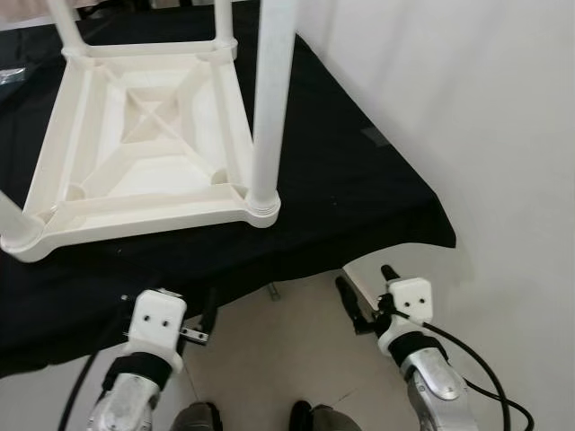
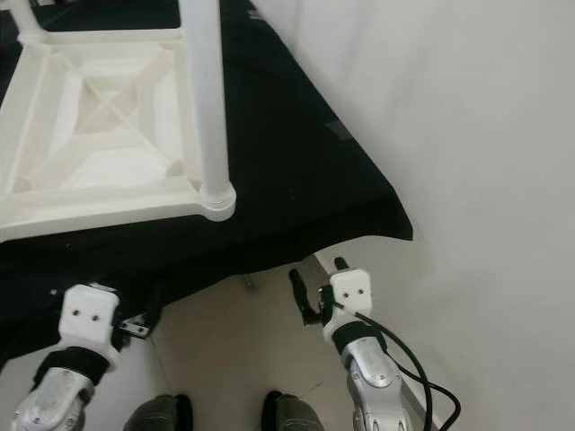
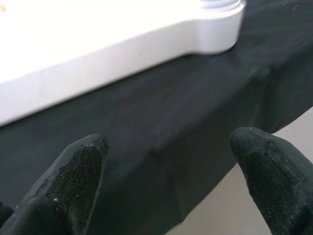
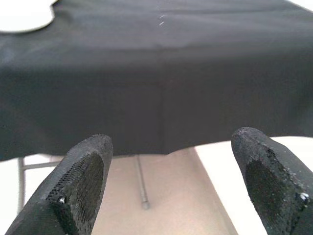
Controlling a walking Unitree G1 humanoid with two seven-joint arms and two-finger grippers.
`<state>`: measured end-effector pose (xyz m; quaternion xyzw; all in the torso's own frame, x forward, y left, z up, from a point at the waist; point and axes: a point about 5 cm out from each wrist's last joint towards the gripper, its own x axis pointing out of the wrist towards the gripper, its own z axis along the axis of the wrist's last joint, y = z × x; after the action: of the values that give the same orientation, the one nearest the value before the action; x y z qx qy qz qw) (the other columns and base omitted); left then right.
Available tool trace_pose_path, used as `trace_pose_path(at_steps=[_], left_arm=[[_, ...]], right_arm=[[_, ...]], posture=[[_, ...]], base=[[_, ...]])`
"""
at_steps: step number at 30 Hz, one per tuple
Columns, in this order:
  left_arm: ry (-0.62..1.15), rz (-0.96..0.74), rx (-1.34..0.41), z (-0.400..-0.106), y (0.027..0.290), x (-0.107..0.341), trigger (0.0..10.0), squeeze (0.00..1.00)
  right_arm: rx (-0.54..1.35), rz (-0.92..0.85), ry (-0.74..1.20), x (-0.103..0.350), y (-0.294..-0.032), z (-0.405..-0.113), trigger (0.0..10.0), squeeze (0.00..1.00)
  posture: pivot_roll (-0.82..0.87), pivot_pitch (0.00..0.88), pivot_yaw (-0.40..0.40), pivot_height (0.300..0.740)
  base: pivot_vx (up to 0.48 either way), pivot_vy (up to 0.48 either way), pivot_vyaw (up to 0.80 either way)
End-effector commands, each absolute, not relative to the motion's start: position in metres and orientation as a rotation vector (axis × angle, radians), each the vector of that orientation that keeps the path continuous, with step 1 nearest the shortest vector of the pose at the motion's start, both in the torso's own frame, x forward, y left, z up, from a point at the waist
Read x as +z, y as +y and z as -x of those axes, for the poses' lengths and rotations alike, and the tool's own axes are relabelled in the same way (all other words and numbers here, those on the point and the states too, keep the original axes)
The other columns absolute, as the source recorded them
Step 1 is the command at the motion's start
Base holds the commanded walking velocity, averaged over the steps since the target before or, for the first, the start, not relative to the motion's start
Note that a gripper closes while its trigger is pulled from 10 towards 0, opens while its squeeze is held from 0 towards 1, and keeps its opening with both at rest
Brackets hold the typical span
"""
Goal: Building children table
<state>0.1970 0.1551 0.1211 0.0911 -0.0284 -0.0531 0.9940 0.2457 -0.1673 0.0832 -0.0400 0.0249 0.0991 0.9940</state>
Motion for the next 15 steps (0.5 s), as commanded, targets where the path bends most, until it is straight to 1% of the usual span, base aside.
trace_pose_path(at_steps=[1, 7, 11, 15], left_arm=[[-0.039, -0.183, -0.099, -0.195, 0.155, 0.116, 10.0, 0.0], [-0.052, -0.154, -0.084, -0.197, 0.157, 0.116, 10.0, 0.0], [-0.032, -0.127, -0.093, -0.194, 0.155, 0.11, 10.0, 0.0], [-0.042, -0.124, -0.094, -0.197, 0.153, 0.11, 10.0, 0.0]], right_arm=[[0.175, 0.083, 0.089, 0.077, -0.17, -0.245, 10.0, 0.0], [0.152, 0.105, 0.076, 0.082, -0.168, -0.251, 10.0, 0.0], [0.116, 0.12, 0.081, 0.082, -0.172, -0.253, 10.0, 0.0], [0.11, 0.128, 0.084, 0.083, -0.172, -0.257, 10.0, 0.0]], posture=[[0.12, 0.196, -0.053, 0.74], [0.11, 0.214, -0.053, 0.74], [0.1, 0.204, -0.052, 0.74], [0.1, 0.197, -0.058, 0.74]], base=[[0.0, 0.0, 0.0], [0.0, 0.0, 0.0], [0.0, 0.0, 0.0], [0.0, 0.0, 0.0]])
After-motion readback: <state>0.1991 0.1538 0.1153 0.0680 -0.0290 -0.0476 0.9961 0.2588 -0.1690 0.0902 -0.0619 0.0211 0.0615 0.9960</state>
